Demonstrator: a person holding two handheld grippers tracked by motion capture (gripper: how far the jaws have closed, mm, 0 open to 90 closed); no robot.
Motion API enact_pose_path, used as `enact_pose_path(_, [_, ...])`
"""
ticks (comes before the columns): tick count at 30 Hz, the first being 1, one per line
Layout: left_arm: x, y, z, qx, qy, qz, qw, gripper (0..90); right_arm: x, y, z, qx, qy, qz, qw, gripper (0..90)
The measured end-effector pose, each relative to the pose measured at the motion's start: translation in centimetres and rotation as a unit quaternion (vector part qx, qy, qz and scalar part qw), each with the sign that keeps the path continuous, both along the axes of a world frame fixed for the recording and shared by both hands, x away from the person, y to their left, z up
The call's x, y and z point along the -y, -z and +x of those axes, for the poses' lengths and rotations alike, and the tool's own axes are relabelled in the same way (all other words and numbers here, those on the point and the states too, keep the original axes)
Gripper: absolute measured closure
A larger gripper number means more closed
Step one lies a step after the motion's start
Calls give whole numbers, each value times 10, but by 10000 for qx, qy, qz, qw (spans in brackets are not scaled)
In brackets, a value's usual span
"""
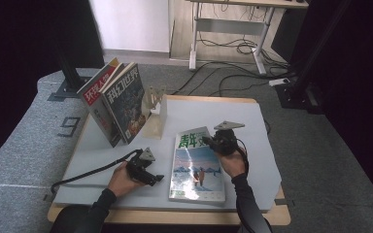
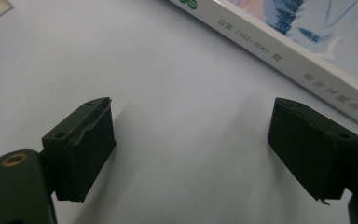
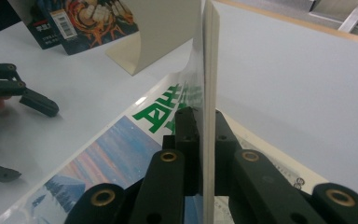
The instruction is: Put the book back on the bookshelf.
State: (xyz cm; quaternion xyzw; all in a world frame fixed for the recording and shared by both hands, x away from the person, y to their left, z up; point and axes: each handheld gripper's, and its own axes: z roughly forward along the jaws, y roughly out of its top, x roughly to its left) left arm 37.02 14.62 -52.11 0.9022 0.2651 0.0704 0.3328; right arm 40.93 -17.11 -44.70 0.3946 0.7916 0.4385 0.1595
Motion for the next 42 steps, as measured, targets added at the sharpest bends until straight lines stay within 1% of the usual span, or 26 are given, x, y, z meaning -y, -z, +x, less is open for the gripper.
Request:
enact_pose_path(2, [0,-3,1,-48,20,-182,9998,163,-1,-3,-1,31,-19,6,10000,849])
enact_pose_path(4, [-1,-6,2,-80,22,-307,9995,170,-1,-6,-2,51,-31,6,10000,849])
enact_pose_path(5, [0,-8,4,-79,31,-335,9994,174,-1,-7,-2,60,-37,10,10000,849])
enact_pose_path(9, [12,-19,7,-32,218,-276,9994,195,-1,-11,-3,81,-51,41,9999,849])
enact_pose_path(11, [18,-24,11,-76,292,-332,9990,197,-1,-13,-4,98,-51,64,9999,849])
enact_pose_path(13, [24,-27,16,-166,349,-404,9984,198,0,-16,-6,129,-55,82,9999,850])
enact_pose_path(17, [30,-26,24,-352,364,-538,9973,198,2,-21,-9,189,-75,111,9997,849])
enact_pose_path(19, [33,-25,27,-447,416,-613,9963,198,2,-25,-12,248,-94,107,9996,849])
enact_pose_path(20, [33,-24,28,-501,433,-668,9956,198,2,-26,-12,260,-102,100,9996,849])
enact_pose_path(21, [34,-23,30,-593,456,-773,9942,198,2,-27,-13,275,-108,96,9995,849])
enact_pose_path(23, [35,-21,34,-682,462,-863,9929,200,1,-28,-14,299,-126,94,9994,849])
enact_pose_path(25, [38,-18,37,-729,483,-828,9927,202,1,-29,-15,318,-138,89,9994,850])
enact_pose_path(27, [43,-15,39,-757,556,-721,9930,203,0,-30,-15,338,-155,78,9993,849])
enact_pose_path(31, [50,-12,43,-906,635,-800,9906,202,-1,-32,-16,355,-179,62,9992,849])
enact_pose_path(34, [50,-10,47,-1096,644,-904,9878,213,-2,-32,-17,359,-206,56,9991,849])
enact_pose_path(35, [50,-9,49,-1168,679,-946,9863,220,-2,-32,-17,360,-226,49,9991,849])
enact_pose_path(36, [50,-9,49,-1212,701,-969,9854,241,-3,-32,-17,363,-256,29,9990,849])
enact_pose_path(42, [49,-8,53,-1446,747,-1013,9815,290,-5,-34,-18,380,-312,35,9988,848])
